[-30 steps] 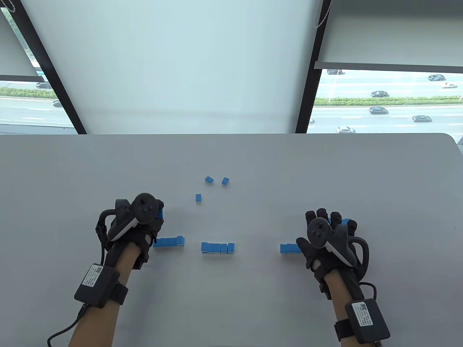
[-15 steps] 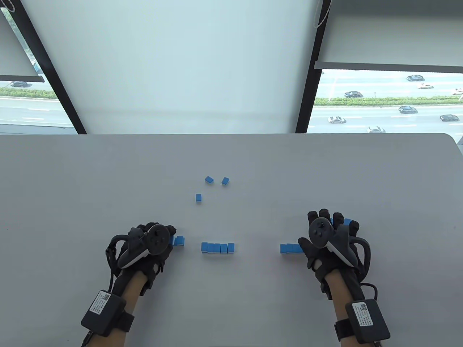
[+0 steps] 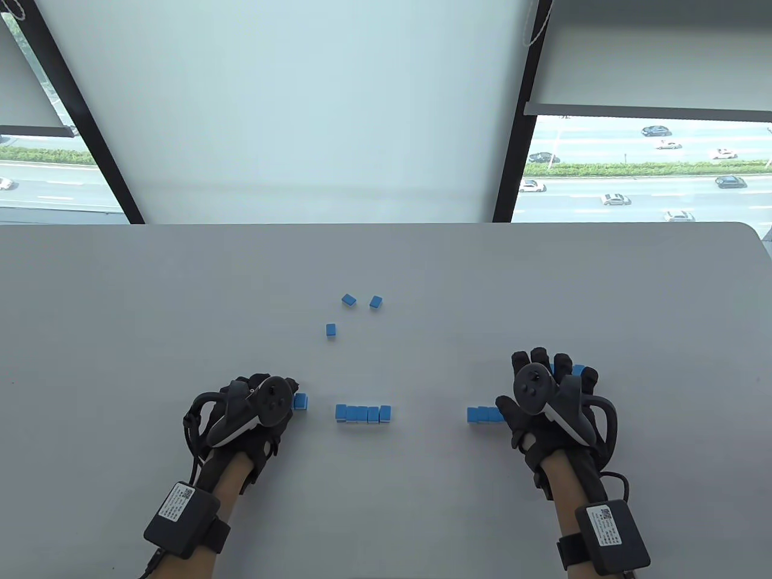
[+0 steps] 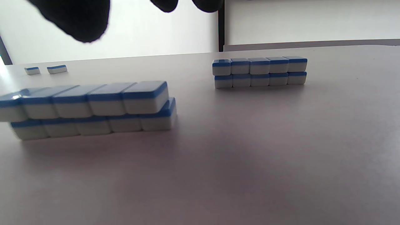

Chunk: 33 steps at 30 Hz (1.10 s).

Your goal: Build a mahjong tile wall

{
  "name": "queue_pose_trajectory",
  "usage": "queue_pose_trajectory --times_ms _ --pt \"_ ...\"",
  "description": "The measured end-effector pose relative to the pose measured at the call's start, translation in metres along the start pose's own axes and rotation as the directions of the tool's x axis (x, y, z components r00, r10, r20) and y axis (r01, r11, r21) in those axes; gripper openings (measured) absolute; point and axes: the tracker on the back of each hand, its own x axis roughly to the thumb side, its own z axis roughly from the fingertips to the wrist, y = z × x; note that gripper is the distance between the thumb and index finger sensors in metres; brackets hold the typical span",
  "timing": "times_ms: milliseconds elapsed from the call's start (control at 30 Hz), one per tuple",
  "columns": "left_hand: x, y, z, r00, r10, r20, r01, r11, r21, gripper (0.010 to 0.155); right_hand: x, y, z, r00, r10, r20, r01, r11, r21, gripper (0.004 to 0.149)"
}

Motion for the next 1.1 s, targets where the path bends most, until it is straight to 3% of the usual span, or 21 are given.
queue_pose_trajectory --times_ms 233,500,800,1000,1100 --pt "0.002 0.027 -0.004 1.0 0.004 0.029 -0.005 0.999 0.039 0.062 0.0 -0.001 0.0 1.0 0.001 0.003 -0.001 1.0 -0.013 0.079" --pt "0.023 0.059 -0.069 0.991 -0.096 0.097 0.097 0.995 -0.007 0.074 0.0 -0.002 0.0 1.0 0.008 -0.001 -0.008 1.0 -0.021 0.079" --pt "0.052 0.036 -0.151 0.974 -0.198 0.107 0.213 0.966 -0.144 0.075 0.001 -0.002 0.0 0.999 0.035 0.001 -0.035 0.999 -0.027 0.079" --pt "0.061 0.016 -0.175 0.978 -0.203 0.045 0.208 0.936 -0.284 0.071 0.001 -0.003 0.0 0.999 0.049 -0.003 -0.049 0.998 -0.034 0.079" --pt "0.066 0.014 -0.177 0.977 -0.21 0.048 0.215 0.949 -0.229 0.06 0.001 -0.003 0.0 0.999 0.051 -0.003 -0.051 0.998 -0.032 0.079"
